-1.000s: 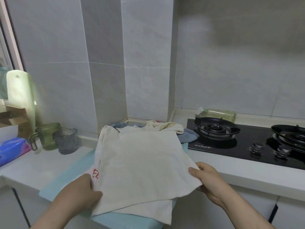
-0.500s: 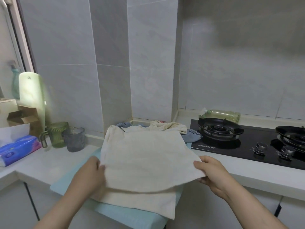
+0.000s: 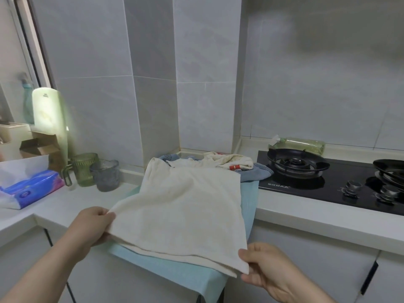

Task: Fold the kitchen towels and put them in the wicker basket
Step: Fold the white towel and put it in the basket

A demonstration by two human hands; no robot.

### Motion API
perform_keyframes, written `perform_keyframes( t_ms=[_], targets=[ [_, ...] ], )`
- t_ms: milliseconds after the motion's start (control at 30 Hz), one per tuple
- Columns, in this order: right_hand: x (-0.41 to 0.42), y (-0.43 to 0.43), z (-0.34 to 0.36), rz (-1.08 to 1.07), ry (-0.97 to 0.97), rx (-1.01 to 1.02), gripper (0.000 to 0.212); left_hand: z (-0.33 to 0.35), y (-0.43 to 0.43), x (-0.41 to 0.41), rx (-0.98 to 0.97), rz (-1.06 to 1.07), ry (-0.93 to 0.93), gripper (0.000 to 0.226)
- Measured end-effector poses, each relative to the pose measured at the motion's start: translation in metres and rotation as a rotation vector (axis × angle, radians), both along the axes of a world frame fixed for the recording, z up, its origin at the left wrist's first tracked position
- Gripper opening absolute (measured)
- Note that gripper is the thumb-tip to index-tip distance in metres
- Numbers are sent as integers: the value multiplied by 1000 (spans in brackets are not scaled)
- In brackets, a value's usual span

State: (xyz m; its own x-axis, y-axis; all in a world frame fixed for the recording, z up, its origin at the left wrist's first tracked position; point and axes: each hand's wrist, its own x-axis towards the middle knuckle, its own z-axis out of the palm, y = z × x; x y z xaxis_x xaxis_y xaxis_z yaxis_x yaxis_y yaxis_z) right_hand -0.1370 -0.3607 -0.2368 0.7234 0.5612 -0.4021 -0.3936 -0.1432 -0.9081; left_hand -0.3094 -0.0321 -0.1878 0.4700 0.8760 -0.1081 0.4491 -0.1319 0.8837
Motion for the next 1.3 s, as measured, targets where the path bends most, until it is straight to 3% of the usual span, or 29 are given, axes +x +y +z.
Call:
perform_keyframes(
  t_ms=[133, 400, 633, 833, 1000, 1133, 1300],
  targets=[
    [-5, -3, -9, -24, 60, -11, 15, 3, 1, -3, -68, -50, 63, 17],
    [-5, 0, -10, -20, 163, 19, 18, 6, 1, 3, -29, -161, 183, 10],
    [-9, 3, -5, 18, 174, 56, 4, 5, 8, 14, 205, -173, 393, 15],
    [-12, 1, -4, -31, 106, 3, 13, 2, 15, 10, 278, -175, 510, 14],
    [-9, 4, -7, -7, -15, -178, 21, 0, 18, 9, 192, -147, 496, 14],
    [-10, 10, -10, -45, 152, -104, 25, 1, 18, 9, 156, -160, 462, 14],
    [-10, 10, -4, -134, 176, 17, 12, 3, 13, 8, 159, -170, 398, 14]
  ],
)
